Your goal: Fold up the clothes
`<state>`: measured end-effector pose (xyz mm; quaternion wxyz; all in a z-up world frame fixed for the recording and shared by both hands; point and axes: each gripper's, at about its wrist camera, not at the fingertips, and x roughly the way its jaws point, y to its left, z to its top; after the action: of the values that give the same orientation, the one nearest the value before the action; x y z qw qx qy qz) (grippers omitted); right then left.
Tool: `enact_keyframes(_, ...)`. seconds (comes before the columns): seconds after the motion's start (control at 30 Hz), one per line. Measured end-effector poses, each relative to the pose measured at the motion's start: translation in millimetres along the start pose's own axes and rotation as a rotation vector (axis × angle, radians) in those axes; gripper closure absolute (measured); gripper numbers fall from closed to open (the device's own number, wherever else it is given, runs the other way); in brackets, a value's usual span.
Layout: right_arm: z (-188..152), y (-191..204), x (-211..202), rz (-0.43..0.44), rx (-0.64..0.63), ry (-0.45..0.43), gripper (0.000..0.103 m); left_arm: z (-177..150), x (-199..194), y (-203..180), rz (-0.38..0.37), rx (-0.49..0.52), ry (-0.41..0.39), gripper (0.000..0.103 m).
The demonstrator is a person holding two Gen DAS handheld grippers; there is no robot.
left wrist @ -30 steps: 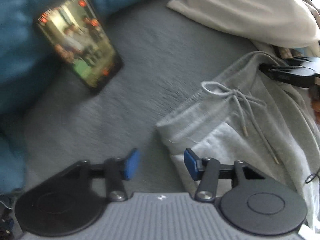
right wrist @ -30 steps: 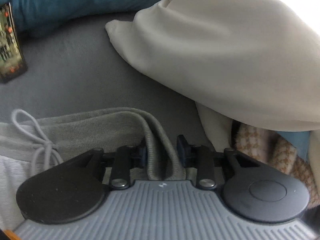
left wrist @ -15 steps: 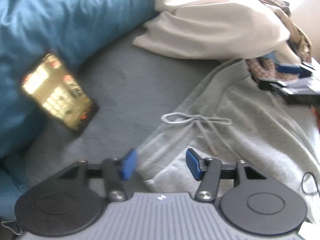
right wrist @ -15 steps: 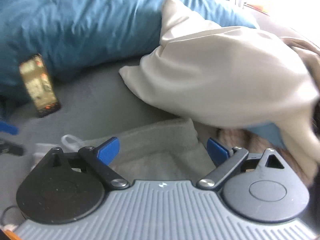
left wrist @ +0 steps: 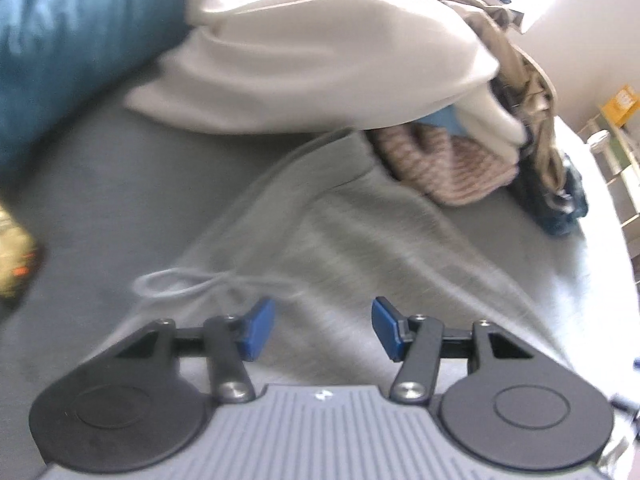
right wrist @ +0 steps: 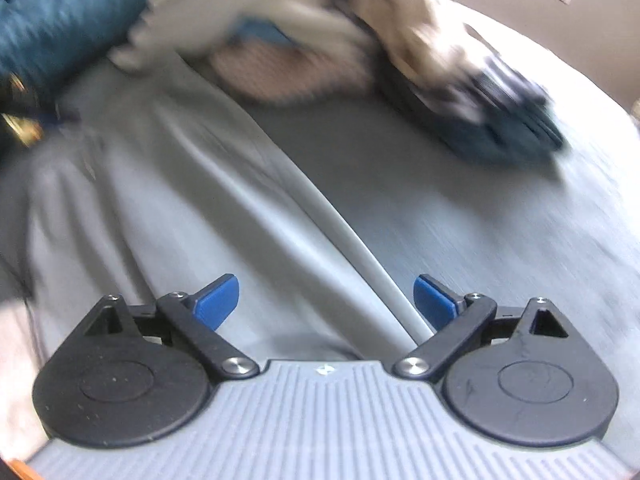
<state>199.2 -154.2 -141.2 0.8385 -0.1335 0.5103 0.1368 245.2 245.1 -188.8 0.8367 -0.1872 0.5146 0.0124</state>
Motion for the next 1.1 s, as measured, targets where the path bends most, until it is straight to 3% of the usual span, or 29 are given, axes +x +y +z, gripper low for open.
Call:
enact_keyframes(0.13, -40, -34, -5, -0.057, 0.051, 0.048, 0.011, 20, 27, -27, -0.057, -0.019, 0.016, 0.048)
enact_keyframes(0.27, -64, -66, 4, -0.065, 0.142, 0.067, 0.019, 37, 52, -55, -0.086, -0.024, 0.025, 0.048)
enact_keyframes(0.5, -87, -121, 39, -0.052, 0.219, 0.103, 0.034, 40, 81, -92, 0.049, 0.114, 0.011, 0.048)
enact_keyframes(0.63, -96, -138, 64, -0.025, 0.212, 0.142, 0.036, 37, 97, -98, 0.099, 0.149, 0.023, 0.048)
enact_keyframes(0.8, -119, -145, 95, -0.001, 0.196, 0.284, 0.046, 34, 116, -105, 0.153, 0.203, 0.015, 0.048)
enact_keyframes(0.87, -124, -147, 98, -0.003, 0.200, 0.294, 0.048, 32, 123, -106, 0.176, 0.224, 0.014, 0.048)
enact_keyframes(0.93, -124, -148, 99, -0.002, 0.211, 0.298, 0.060, 29, 131, -108, 0.211, 0.250, 0.011, 0.048)
enact_keyframes(0.97, -122, -148, 99, -0.010, 0.204, 0.302, 0.073, 28, 135, -108, 0.229, 0.260, 0.005, 0.048)
enact_keyframes(1.0, -118, -148, 98, -0.024, 0.193, 0.302, 0.093, 27, 139, -108, 0.247, 0.269, -0.003, 0.048)
enact_keyframes(1.1, -105, -145, 88, -0.099, 0.142, 0.275, 0.097, 26, 147, -107, 0.296, 0.277, -0.031, 0.049)
